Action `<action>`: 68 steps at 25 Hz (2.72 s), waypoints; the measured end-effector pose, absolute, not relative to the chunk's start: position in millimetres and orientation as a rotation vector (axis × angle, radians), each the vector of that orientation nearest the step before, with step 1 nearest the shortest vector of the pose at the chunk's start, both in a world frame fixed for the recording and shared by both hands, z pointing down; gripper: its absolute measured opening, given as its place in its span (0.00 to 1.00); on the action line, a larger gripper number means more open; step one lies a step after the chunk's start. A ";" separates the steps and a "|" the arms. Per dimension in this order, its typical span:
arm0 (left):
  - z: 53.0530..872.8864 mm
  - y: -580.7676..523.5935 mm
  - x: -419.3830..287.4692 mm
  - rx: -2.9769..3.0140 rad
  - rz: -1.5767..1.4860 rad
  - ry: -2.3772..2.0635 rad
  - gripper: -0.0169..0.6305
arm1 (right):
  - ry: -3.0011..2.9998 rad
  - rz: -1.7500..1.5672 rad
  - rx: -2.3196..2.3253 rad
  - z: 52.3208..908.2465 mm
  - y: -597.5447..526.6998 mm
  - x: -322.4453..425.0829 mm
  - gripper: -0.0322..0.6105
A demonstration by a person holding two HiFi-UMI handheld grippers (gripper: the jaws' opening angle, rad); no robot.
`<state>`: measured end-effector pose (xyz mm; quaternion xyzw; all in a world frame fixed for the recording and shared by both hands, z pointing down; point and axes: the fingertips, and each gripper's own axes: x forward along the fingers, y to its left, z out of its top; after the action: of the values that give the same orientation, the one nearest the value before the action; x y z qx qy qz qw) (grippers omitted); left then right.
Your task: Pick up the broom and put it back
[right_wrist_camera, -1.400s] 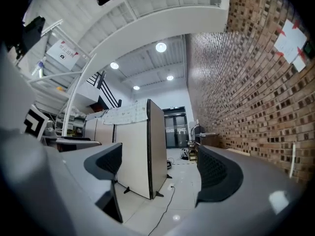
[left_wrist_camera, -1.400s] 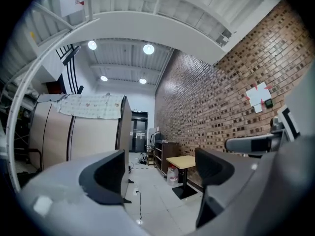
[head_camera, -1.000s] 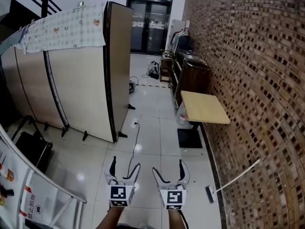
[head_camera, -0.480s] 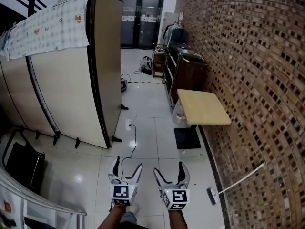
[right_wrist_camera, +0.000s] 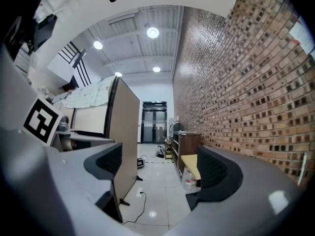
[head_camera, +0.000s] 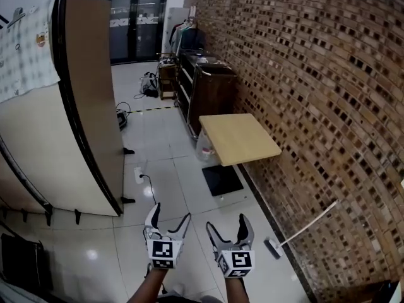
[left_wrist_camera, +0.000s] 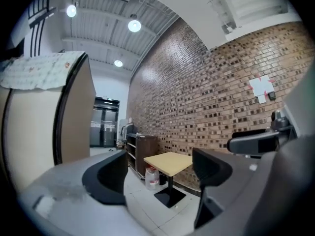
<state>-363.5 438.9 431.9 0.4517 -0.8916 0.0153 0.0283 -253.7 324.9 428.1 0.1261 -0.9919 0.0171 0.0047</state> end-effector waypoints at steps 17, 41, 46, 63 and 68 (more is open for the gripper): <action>467.6 91.2 -177.6 2.278 0.089 -2.143 0.67 | -2.845 0.098 1.445 458.5 61.3 -13.1 0.80; 477.9 -235.2 -96.4 2.726 0.144 -1.617 0.67 | -2.499 0.115 1.949 479.1 -211.7 51.0 0.79; 478.7 -298.9 -113.4 2.758 0.151 -1.553 0.62 | -2.421 0.097 1.991 475.8 -260.5 33.3 0.79; 594.6 -351.2 -60.6 2.699 0.412 -1.234 0.62 | -2.259 0.399 1.943 592.6 -308.5 66.8 0.74; 627.9 -347.9 -43.8 2.695 0.505 -1.147 0.62 | -2.197 0.545 1.909 645.7 -294.9 77.5 0.72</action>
<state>-43.8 -347.9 627.9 0.9034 -0.3847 0.1692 0.0846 77.5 -294.9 645.7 0.6421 -0.7389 0.1833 0.0899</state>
